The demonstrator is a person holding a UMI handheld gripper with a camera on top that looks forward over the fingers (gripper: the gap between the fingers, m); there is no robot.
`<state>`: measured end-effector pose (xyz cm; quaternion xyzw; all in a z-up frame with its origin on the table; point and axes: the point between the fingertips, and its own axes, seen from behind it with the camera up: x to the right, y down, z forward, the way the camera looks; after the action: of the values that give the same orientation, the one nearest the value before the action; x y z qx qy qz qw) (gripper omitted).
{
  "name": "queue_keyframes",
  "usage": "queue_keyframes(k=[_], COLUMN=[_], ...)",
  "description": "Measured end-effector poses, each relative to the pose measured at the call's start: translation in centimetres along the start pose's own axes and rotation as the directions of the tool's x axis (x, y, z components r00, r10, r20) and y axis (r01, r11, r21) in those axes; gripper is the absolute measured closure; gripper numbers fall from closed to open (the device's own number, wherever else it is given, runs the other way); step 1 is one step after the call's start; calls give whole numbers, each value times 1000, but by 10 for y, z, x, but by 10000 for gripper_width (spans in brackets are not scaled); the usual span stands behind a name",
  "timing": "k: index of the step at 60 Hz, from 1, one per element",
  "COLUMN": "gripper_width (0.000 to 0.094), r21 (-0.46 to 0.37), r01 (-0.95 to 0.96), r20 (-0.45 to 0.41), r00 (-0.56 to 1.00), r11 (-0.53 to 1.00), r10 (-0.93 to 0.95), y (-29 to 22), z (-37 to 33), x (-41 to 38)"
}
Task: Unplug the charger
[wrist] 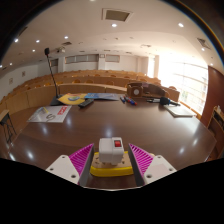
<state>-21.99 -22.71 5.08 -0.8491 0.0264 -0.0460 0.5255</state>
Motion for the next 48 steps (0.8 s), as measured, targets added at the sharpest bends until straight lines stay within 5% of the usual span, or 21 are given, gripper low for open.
queue_keyframes(k=[7,16,27,33,36,42,48], gripper_width=[534,654,689,700,699,700,700], r21=[-6,13,-2,337,429,514,518], r01=[-9,-14,-43,123,62,-54,-71], r20=[0,20,30,-27,34,100,76], r00=[1000,1000,999,992,996,995,996], r11=[1000,1000,999,933,901,856,853], r10=[9,14,43,-121,-84,3,36], y=[-2,-2,-7,-130,-193,-276,-281], z=[20,20,21,-35,-65,-101,-96], x=[-3,-7,-5,-1,-6,20,71])
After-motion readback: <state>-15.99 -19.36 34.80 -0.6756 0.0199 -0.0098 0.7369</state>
